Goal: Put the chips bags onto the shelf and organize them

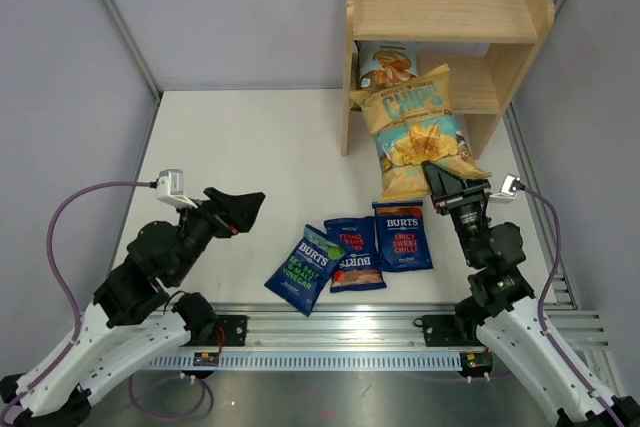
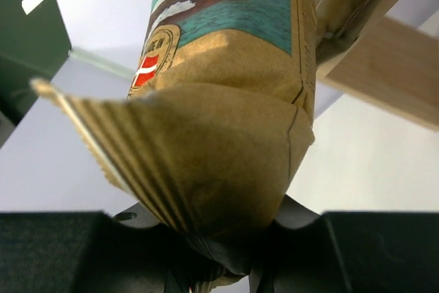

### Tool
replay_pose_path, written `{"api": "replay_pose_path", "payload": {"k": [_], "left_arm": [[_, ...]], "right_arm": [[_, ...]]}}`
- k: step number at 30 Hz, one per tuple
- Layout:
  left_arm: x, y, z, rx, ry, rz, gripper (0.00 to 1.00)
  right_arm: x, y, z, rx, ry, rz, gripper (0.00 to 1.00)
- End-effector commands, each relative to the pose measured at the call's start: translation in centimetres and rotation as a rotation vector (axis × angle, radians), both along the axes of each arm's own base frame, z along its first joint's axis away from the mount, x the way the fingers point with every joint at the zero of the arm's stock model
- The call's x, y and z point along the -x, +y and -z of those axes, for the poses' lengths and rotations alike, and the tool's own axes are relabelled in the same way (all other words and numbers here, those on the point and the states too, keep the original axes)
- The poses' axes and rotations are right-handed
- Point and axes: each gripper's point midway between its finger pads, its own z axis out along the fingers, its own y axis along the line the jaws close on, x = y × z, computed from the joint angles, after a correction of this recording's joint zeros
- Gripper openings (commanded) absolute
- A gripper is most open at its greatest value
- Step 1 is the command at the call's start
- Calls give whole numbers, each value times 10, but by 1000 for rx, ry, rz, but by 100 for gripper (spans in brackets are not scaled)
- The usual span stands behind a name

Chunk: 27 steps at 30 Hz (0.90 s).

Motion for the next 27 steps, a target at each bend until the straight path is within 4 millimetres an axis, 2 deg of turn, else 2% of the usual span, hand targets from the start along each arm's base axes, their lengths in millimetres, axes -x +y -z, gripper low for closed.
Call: {"api": "replay_pose_path", "payload": {"k": [1, 5, 7, 8, 9, 13, 19, 21, 27], "left_arm": [[10, 5, -6, -111, -23, 51, 99], [14, 11, 9, -162, 4, 46, 99], [15, 13, 14, -169, 11, 47, 99], [16, 14, 16, -171, 7, 49, 99], [17, 16, 24, -188, 17, 44, 99], [18, 16, 32, -209, 32, 52, 99], [18, 13, 52, -233, 66, 66, 99], [19, 12, 58, -240, 75, 74, 99], [21, 17, 78, -274, 106, 65, 99]], "right_arm": [[-4, -26, -37, -145, -98, 61, 20], [-22, -34, -28, -191, -61, 27, 20], [-28, -44, -34, -185, -96, 55, 20], [-31, -39, -31, -167, -81, 25, 20], [-37, -45, -39, -163, -97, 34, 20], [-45, -53, -45, -159, -102, 42, 20], [-61, -59, -44, -188, -89, 26, 20], [-67, -71, -45, -190, -97, 57, 20], [-73, -78, -58, -189, -121, 59, 20]]}}
